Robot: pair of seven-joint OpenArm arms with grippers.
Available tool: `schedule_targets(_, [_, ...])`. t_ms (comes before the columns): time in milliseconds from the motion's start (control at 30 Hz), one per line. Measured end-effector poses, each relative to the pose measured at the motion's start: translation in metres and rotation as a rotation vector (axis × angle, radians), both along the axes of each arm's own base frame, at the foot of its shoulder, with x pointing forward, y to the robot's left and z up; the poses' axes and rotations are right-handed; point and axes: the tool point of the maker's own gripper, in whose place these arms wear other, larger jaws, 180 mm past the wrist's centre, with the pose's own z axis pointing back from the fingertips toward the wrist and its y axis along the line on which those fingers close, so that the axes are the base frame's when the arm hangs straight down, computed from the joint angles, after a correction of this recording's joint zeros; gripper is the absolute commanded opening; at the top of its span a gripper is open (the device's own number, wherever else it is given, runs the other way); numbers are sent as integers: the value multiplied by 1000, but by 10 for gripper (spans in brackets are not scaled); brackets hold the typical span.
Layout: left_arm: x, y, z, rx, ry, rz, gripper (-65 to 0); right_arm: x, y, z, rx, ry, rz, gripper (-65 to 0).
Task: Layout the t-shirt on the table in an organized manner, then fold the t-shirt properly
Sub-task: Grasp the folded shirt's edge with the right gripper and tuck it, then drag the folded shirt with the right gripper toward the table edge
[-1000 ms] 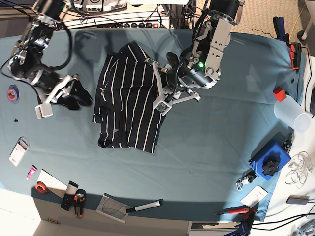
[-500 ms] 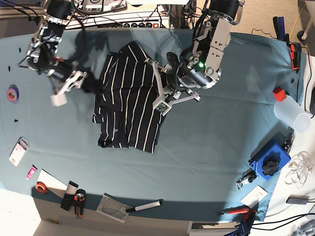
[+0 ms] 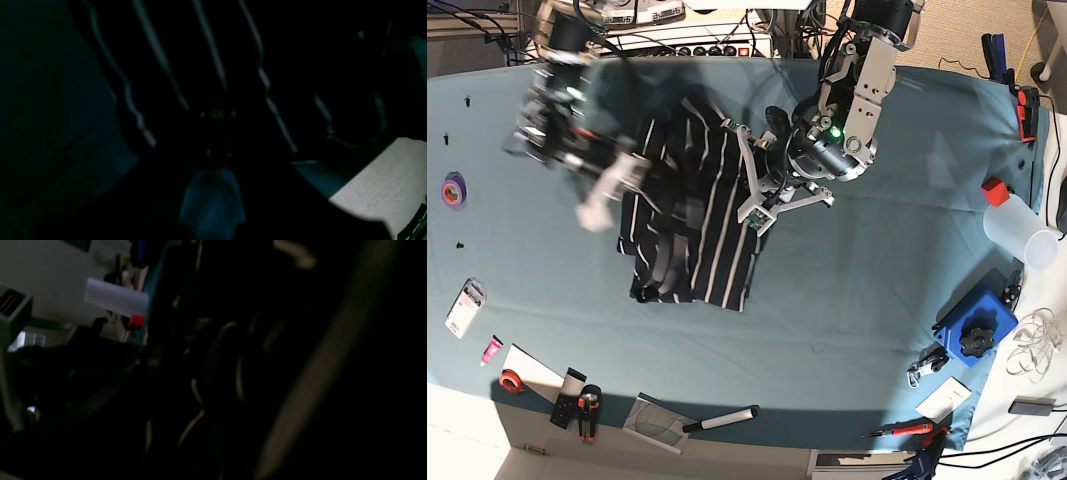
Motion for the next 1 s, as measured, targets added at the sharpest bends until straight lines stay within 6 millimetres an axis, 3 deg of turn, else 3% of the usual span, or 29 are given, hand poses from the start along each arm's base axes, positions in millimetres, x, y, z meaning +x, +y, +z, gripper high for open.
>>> schedule_targets(133, [0,0,0,2,0,0,-650,6,4,-7,-63,7,12,-315])
schedule_targets(333, [-5,2,-4,20,31,-8,-650,6,-5,-24,-184,52,20,-650])
schedule_targets(433, [-10,-3,0,-16,54,-23,-650,6,-11,-29,-251,48,40,-650])
schedule_targets(567, [-6,-5,23,-49,-2,-21,-650,8,-31,-26,-345,57,107,-650])
schedule_targets(733, [-9,-9,65,-147,-132,-1,-650,11,-79,0,-405,21,155,-650])
schedule_targets(833, [-9,-9,85,-190,-200,14,-650,12,-89,20,-369,-16,182,-650])
schedule_targets(1000, [-8,-5,83,-164,-211,23,-650,3,-124,15,-558,38,276,-650])
